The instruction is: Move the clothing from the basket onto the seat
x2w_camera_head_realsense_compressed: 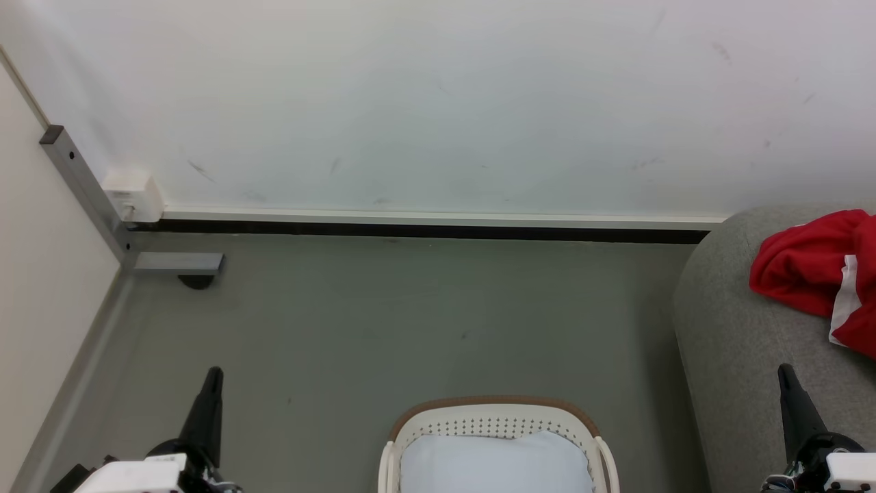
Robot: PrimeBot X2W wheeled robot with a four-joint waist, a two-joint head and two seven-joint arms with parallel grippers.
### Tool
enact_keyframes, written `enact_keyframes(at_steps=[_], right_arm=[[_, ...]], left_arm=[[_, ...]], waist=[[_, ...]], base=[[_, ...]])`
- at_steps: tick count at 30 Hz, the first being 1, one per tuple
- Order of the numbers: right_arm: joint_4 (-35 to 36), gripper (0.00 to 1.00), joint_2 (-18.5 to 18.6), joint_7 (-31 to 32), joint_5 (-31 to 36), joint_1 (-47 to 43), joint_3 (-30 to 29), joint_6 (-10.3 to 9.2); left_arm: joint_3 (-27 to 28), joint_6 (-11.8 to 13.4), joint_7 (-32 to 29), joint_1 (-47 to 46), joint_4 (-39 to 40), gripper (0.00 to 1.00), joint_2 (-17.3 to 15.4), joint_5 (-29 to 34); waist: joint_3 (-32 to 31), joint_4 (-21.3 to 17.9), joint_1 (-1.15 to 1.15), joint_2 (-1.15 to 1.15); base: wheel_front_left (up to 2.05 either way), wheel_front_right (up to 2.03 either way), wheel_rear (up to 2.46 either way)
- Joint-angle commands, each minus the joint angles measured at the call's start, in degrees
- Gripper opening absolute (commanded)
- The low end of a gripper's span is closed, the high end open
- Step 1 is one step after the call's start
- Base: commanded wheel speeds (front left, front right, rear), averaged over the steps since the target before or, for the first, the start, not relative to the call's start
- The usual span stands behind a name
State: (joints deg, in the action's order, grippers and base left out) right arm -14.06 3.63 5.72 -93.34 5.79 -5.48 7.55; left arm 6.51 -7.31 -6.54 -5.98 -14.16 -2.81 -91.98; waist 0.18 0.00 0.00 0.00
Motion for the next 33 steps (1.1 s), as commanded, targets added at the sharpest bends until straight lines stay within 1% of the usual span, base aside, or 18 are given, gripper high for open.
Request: enact_keyframes(at_steps=[1,33], right_arm=[[0.19,0.0,0.04,0.14,0.13,0.62,-0.15,-0.12],[0.15,0.0,-0.26,0.46,0.52,0.67,-0.54,-0.12]], left_arm=[[0.14,-0.32,-0.22,-0.49,0.19,0.0,-0.13,-0.77],[0.12,-0.33,-0.2,-0.48,0.2,0.0,-0.13,-0.78]], waist=[[0.0,0.0,0.0,0.0],[0.0,0.0,0.0,0.0]], base=[[0.0,0.0,0.0],[0.0,0.0,0.0]])
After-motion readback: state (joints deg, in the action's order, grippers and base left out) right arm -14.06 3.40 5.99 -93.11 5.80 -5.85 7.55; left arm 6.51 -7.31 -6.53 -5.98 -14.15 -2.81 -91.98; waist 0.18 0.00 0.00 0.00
